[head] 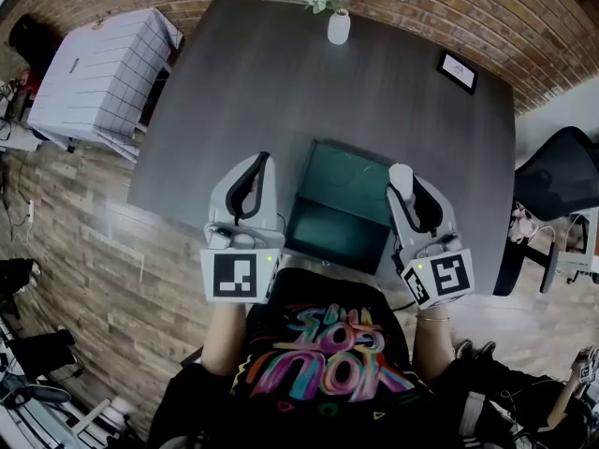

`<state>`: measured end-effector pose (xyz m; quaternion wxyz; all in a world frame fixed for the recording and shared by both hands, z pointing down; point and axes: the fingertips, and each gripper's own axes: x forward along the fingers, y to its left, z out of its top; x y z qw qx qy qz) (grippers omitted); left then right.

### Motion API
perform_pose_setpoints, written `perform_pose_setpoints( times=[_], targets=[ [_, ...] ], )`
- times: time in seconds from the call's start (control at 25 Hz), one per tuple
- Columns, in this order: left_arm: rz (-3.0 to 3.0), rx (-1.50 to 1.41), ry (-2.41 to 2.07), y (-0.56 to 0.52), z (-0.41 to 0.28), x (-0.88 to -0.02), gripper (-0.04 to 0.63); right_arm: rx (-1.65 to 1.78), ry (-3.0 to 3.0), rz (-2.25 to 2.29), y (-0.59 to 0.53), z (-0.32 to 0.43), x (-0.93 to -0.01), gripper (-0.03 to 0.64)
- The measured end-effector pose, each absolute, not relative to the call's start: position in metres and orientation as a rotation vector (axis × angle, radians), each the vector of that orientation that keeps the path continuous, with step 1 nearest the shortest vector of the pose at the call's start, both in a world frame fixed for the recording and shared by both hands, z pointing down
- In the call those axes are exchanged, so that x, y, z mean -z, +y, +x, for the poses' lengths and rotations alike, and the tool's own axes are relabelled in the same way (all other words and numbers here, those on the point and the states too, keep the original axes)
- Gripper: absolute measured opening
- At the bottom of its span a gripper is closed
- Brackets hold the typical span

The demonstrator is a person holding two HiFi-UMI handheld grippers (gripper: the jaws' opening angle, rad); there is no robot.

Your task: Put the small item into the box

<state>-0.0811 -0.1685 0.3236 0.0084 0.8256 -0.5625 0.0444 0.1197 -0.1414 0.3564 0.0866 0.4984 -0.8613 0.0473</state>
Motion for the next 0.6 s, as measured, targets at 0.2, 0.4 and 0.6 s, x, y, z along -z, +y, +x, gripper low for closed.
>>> perform_pose_setpoints(
  times=[0.2, 0.4, 0.6],
  targets=[
    [2.593, -0.171, -1.739, -0.167, -0.081, -0.33, 0.002, -0.136, -2.541, 1.408, -0.133, 0.105, -0.377, 0.141],
    [2.598, -0.155, -1.714, -0.165, -0.07, -0.332, 0.002, -0.2, -2.515, 1.296, -0.121, 0.093, -0.413, 0.141],
    [2.593, -0.17, -1.689, -0.161, -0.065, -0.34, 0.002, -0.264, -2.488, 1.197, -0.11, 0.082, -0.447, 0.141]
  ],
)
